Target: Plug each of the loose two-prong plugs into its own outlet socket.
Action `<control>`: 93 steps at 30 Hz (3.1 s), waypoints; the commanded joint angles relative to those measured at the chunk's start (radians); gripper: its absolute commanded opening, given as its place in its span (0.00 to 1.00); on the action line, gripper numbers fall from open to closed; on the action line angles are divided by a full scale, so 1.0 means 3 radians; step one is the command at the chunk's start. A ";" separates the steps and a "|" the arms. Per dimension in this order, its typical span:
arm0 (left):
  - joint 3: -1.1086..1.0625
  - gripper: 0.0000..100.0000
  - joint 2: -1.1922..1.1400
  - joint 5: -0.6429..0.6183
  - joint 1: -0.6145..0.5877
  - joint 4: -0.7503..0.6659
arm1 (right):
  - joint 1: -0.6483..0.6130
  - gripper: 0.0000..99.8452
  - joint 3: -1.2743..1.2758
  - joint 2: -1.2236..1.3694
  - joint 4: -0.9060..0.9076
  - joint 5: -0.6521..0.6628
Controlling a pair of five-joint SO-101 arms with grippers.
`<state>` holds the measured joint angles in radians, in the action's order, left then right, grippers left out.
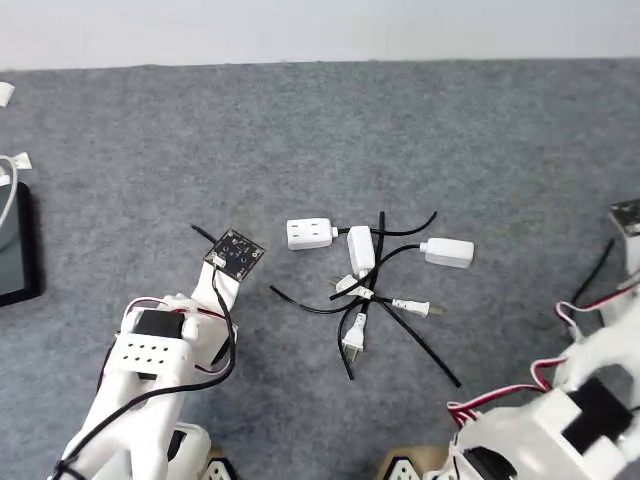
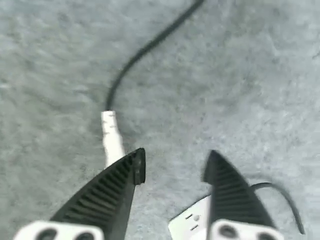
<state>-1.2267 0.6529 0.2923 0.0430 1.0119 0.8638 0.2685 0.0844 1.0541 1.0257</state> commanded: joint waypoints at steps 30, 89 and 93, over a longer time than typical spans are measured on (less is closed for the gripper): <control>-0.0059 0.01 -0.0087 0.0041 -0.0015 0.0041 | -0.0586 0.01 -0.0020 0.0325 0.0289 -0.0419; -0.0059 0.01 -0.0087 0.0046 -0.0015 0.0051 | -0.0637 0.01 0.1013 -0.0524 -0.0509 -0.1161; -0.0059 0.01 -0.0087 0.0046 -0.0015 0.0051 | -0.0770 0.01 0.1008 -0.0524 -0.0673 -0.1330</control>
<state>-1.2267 0.6529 0.2954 0.0430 1.0119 0.6613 0.6383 -0.0199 0.9007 0.6621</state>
